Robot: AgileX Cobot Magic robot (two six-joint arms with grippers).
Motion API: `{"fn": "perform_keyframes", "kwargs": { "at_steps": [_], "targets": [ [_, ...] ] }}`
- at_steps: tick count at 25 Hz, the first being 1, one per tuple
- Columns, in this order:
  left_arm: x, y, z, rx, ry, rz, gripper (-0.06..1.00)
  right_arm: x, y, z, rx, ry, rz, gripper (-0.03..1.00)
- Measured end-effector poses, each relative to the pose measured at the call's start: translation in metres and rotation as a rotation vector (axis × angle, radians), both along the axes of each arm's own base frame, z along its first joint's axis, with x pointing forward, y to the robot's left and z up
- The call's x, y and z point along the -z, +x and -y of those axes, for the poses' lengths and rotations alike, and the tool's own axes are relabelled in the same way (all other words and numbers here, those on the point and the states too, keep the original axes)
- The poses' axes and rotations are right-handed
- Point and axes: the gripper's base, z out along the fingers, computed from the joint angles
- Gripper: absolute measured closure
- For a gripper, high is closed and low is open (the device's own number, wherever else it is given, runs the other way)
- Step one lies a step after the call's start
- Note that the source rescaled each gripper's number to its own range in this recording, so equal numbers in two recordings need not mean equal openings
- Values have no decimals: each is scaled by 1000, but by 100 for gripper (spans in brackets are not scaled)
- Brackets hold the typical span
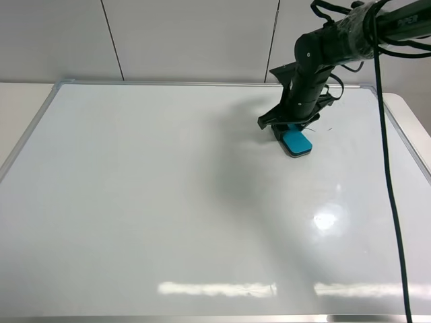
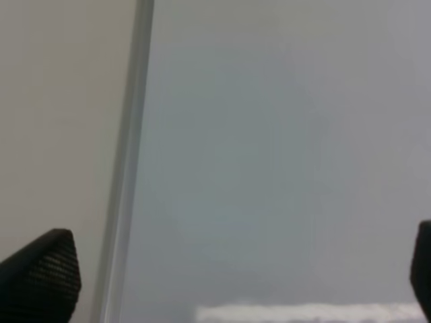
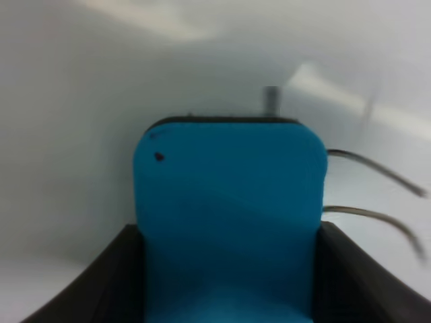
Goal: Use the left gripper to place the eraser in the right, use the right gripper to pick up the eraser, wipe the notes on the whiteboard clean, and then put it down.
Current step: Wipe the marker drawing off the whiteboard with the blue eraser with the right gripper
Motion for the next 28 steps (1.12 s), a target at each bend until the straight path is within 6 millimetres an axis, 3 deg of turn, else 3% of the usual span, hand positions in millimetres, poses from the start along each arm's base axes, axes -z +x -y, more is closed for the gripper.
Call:
{"fn": "perform_keyframes", "kwargs": {
  "at_steps": [4, 12, 14, 16, 19, 21, 28],
  "targets": [
    [0, 0, 0, 0, 0, 0, -6, -1, 10, 33, 76, 3, 5, 93],
    [0, 0, 0, 0, 0, 0, -6, -1, 20, 134, 261, -16, -13, 93],
    [0, 0, 0, 0, 0, 0, -6, -1, 18, 146, 279, -16, -36, 93],
    [0, 0, 0, 0, 0, 0, -6, -2, 17, 147, 282, 9, -42, 93],
    [0, 0, 0, 0, 0, 0, -6, -1, 15, 130, 235, 37, -70, 93],
    [0, 0, 0, 0, 0, 0, -6, -2, 14, 101, 183, 69, -83, 93],
    [0, 0, 0, 0, 0, 0, -6, 2, -11, -45, -102, 109, -35, 93]
  ]
}}
